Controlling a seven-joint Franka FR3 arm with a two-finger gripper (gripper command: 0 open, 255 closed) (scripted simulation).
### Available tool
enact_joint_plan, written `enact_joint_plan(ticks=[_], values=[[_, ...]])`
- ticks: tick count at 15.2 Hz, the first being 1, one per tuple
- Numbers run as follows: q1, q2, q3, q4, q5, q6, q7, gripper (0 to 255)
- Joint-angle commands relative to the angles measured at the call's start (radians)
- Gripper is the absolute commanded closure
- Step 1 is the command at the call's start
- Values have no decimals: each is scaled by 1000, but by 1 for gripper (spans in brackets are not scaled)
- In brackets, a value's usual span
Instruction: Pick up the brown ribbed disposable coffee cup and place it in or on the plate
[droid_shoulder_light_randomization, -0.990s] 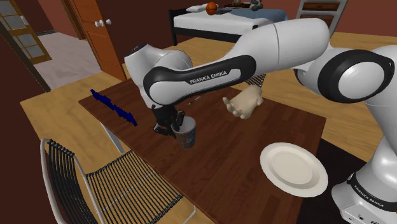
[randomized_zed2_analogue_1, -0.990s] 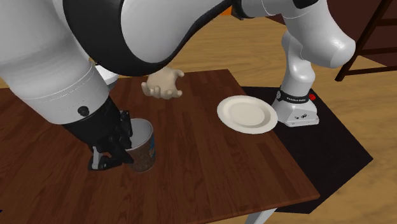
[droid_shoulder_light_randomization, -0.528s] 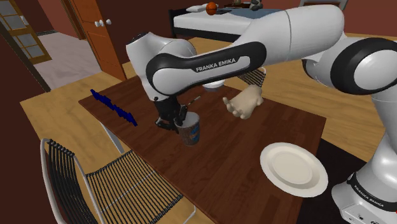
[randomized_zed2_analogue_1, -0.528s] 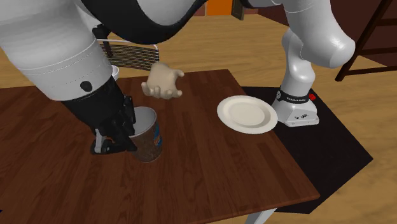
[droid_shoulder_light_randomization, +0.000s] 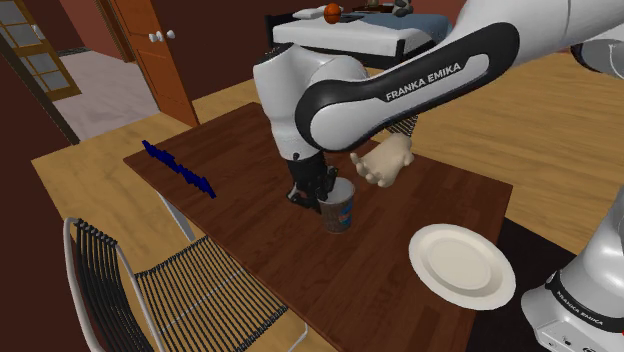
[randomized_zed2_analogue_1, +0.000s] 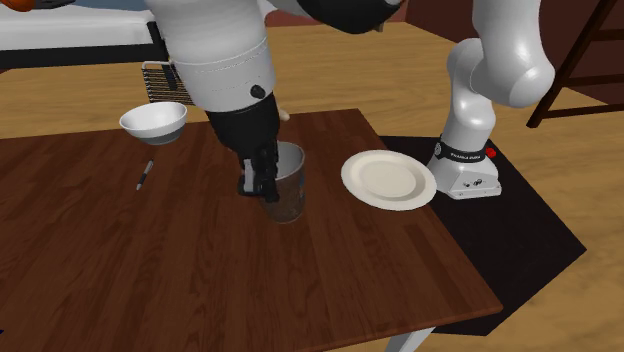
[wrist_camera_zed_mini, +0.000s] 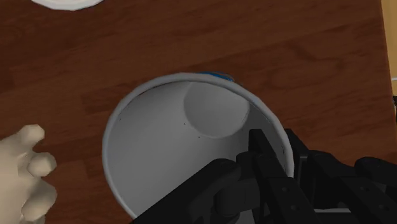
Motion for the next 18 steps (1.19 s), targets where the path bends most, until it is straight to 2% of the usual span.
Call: enact_joint_plan(ticks=[1, 5, 9, 18], values=[[-28, -90, 6, -114, 36, 34, -22, 255], [-62, -270, 5, -314, 113, 78, -78, 255], [-70, -449, -12, -489, 190, 96, -144, 255], [-19, -852, -97, -819, 304, 39, -273, 255]])
